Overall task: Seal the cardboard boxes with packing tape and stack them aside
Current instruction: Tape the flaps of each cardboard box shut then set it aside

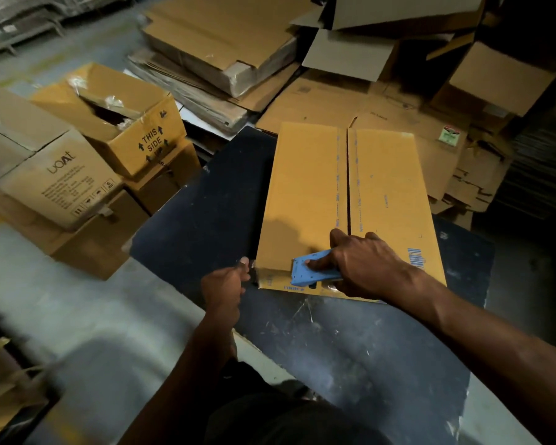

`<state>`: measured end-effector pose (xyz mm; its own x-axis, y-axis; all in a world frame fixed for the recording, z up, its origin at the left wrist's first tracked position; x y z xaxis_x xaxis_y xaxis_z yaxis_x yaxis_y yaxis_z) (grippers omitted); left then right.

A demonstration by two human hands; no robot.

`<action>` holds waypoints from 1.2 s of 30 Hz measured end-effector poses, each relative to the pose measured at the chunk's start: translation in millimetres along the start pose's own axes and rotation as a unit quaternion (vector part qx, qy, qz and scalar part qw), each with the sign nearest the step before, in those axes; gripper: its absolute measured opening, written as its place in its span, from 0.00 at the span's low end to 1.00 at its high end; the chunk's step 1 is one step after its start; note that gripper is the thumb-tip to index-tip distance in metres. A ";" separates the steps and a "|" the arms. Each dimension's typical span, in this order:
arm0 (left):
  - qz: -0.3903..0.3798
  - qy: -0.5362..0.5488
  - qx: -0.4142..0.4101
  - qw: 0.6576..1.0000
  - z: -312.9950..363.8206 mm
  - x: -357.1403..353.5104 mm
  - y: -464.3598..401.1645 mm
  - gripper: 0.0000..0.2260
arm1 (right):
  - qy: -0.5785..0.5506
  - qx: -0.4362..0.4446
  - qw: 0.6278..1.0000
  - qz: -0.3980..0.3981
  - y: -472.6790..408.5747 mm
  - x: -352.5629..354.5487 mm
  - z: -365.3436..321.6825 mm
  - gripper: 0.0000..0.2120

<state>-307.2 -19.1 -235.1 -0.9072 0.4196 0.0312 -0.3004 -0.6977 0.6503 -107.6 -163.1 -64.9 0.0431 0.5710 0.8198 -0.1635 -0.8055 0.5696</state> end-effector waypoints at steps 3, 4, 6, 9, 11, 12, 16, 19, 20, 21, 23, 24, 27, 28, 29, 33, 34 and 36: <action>-0.025 0.021 0.024 0.999 -9.4 -7.8 -2.4 0.12 | 0.008 -0.005 1.000 -0.011 -4.9 1.0 -3.7 0.27; -0.034 0.030 0.032 0.998 -12.5 -10.2 -2.6 0.13 | 0.009 -0.006 1.000 -0.014 -6.0 0.8 -3.7 0.28; -0.045 0.043 0.047 0.997 -16.3 -12.4 -3.1 0.15 | 0.011 -0.006 1.000 -0.022 -6.8 0.6 -3.6 0.28; -0.061 0.044 0.070 0.995 -17.8 -13.0 -6.8 0.17 | 0.014 -0.002 0.999 -0.029 -7.8 0.7 -5.5 0.29; -0.095 0.056 0.109 0.988 -27.6 -17.5 -8.8 0.17 | 0.013 -0.002 0.999 -0.034 -9.4 1.1 -4.5 0.29; -0.117 0.053 0.134 0.983 -34.1 -20.8 -7.4 0.17 | 0.012 -0.001 0.999 -0.034 -10.1 1.3 -3.9 0.28; -0.178 0.002 0.234 0.956 -64.4 -29.5 -3.2 0.12 | 0.008 0.003 0.999 -0.043 -13.3 -0.1 -5.7 0.28; -0.163 0.037 0.250 0.954 -70.2 -23.8 -13.3 0.18 | 0.008 0.006 0.999 -0.053 -14.9 0.8 -6.8 0.28; -0.138 0.040 0.246 0.959 -69.6 -16.3 -19.0 0.19 | 0.003 0.008 0.998 -0.057 -15.5 1.4 -5.9 0.29; -0.108 0.011 0.222 0.969 -64.2 -6.3 -21.9 0.19 | -0.004 0.011 0.998 -0.062 -15.4 2.0 -5.4 0.29; -0.043 -0.118 0.081 0.989 -31.1 9.7 -23.0 0.19 | 0.001 0.013 0.998 -0.066 -14.6 3.7 -5.6 0.29; -0.004 -0.194 -0.052 0.980 -1.0 11.4 -14.0 0.18 | 0.005 0.014 0.998 -0.068 -14.3 4.5 -6.4 0.29; -0.013 -0.351 -0.482 0.803 77.2 -35.1 64.6 0.20 | 0.013 0.015 0.997 -0.073 -12.6 7.7 -10.7 0.28; -0.044 -0.420 -0.566 0.708 76.6 -60.0 79.3 0.24 | 0.022 0.012 0.997 -0.077 -12.3 9.6 -12.0 0.27; -0.059 -0.484 -0.610 0.624 67.2 -80.3 83.5 0.27 | 0.027 0.007 0.996 -0.085 -12.0 11.6 -11.8 0.28; -0.024 -0.577 -0.669 0.468 35.7 -96.9 59.3 0.20 | 0.012 -0.001 0.990 -0.141 -10.5 13.7 -10.6 0.32; -0.016 -0.572 -0.679 0.460 35.4 -96.2 57.2 0.21 | 0.004 -0.004 0.989 -0.150 -10.9 14.6 -8.0 0.32; -0.007 -0.559 -0.690 0.460 38.3 -95.2 60.2 0.23 | -0.008 -0.010 0.986 -0.165 -10.5 16.0 -1.9 0.32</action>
<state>-227.7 -78.8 -169.8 -0.4157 -0.0718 0.9067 -0.9046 -0.0709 -0.4204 -107.1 -145.1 -58.0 0.1129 0.7994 0.5902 -0.1566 -0.5722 0.8050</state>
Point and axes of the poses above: each hand's wrist, its own y-axis away from the middle knuckle, its own x-axis out of the back of the hand, z = x × y, the point moved 9 cm from there along -y, towards the middle knuckle, and after that the axes turned 13 degrees about -z, right-handed, at the moved point
